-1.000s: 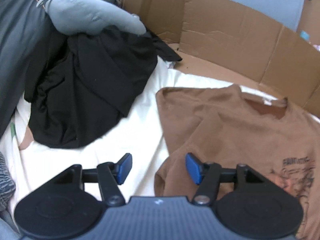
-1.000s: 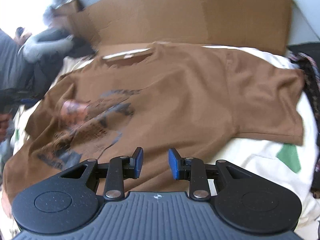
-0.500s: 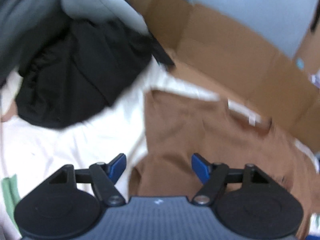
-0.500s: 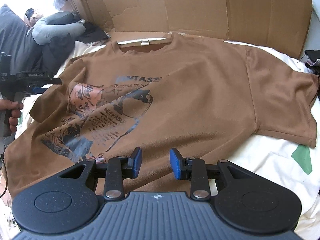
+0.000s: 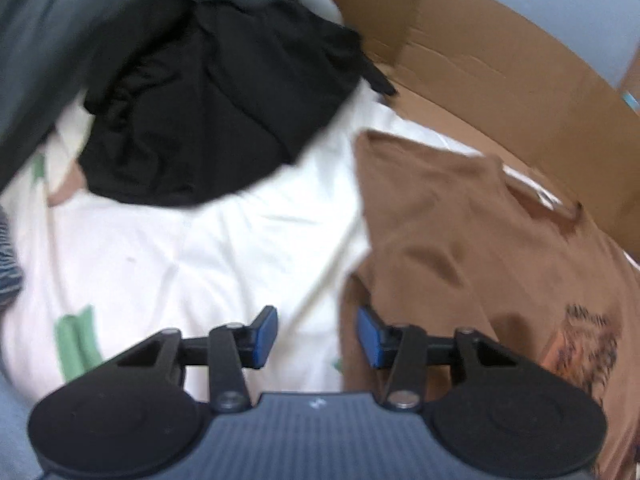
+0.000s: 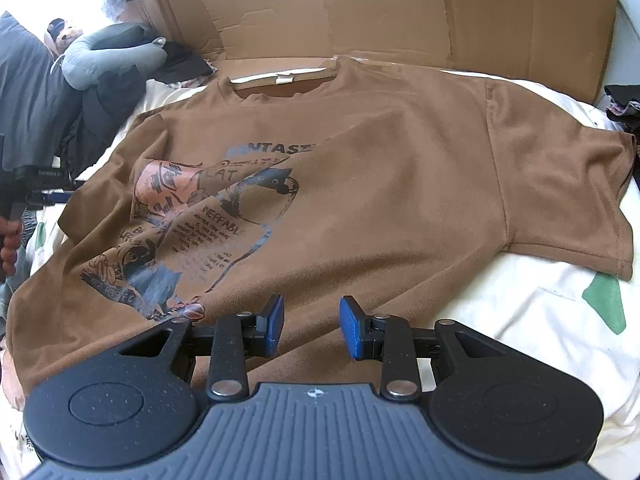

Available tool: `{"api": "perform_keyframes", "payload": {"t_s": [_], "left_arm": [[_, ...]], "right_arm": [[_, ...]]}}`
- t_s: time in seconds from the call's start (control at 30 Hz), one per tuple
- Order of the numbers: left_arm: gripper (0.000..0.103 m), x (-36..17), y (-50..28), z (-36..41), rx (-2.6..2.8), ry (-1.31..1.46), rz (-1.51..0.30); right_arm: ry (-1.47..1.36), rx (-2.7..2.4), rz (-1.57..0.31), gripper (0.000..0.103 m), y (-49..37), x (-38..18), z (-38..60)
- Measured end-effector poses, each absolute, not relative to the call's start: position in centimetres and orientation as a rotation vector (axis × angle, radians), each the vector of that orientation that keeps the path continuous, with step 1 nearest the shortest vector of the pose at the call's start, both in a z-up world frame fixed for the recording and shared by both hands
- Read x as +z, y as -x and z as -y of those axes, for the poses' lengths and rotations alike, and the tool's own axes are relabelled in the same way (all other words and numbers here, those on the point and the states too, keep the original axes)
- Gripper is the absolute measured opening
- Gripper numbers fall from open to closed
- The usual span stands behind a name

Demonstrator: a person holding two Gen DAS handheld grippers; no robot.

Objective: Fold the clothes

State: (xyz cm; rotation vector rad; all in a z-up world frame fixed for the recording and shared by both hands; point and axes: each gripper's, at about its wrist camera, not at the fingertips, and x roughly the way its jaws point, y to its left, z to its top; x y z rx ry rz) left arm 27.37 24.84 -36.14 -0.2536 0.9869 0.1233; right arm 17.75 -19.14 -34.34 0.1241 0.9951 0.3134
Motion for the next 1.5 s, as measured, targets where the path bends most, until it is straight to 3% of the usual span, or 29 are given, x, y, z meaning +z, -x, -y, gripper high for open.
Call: {"api": "perform_keyframes", "payload": {"t_s": [0.1,0.23,0.33,0.4,0.47,0.57,1.03,1.33,1.5], "left_arm": [[0.048,-36.4,-27.6,-24.1,0.079,0.264,-0.99],[0.059,-36.8,-28.3,-23.1,0.027,0.266,-0.98],[0.058,-37.3,-28.8,-22.5,-0.018,0.289,-0.992],[0.045,-37.4,-28.9,-22.3,-0.041,0.297,-0.993],[0.01,-37.0,-28.8,-22.4,-0.052,0.323,-0.986],[0.003,-35.3,-28.3,-22.6,-0.028,0.32,-0.929],[0.003,-27.0,-28.1,-17.5,-0.142,0.24,-0.711],[0.004,-31.8,-30.3,-12.0,-0.276,0.211,-0.834],[0.013,-35.0,-31.9,-11.1,-0.269,0.217,-0.941]], "right_arm": [[-0.128,0.309,-0.999,0.038,-17.7,-34.5,19.3],[-0.12,0.323,-1.001,0.038,-17.7,-34.6,18.9],[-0.119,0.329,-1.004,0.038,-17.8,-34.7,18.7],[-0.116,0.332,-1.006,0.038,-17.9,-34.7,18.5],[-0.111,0.336,-1.006,0.038,-17.9,-34.7,18.5],[-0.113,0.334,-1.007,0.038,-17.9,-34.7,18.6],[-0.119,0.337,-1.009,0.038,-17.6,-34.9,19.0],[-0.119,0.34,-1.01,0.038,-17.7,-35.0,19.2],[-0.118,0.338,-1.016,0.038,-17.6,-35.2,19.5]]}}
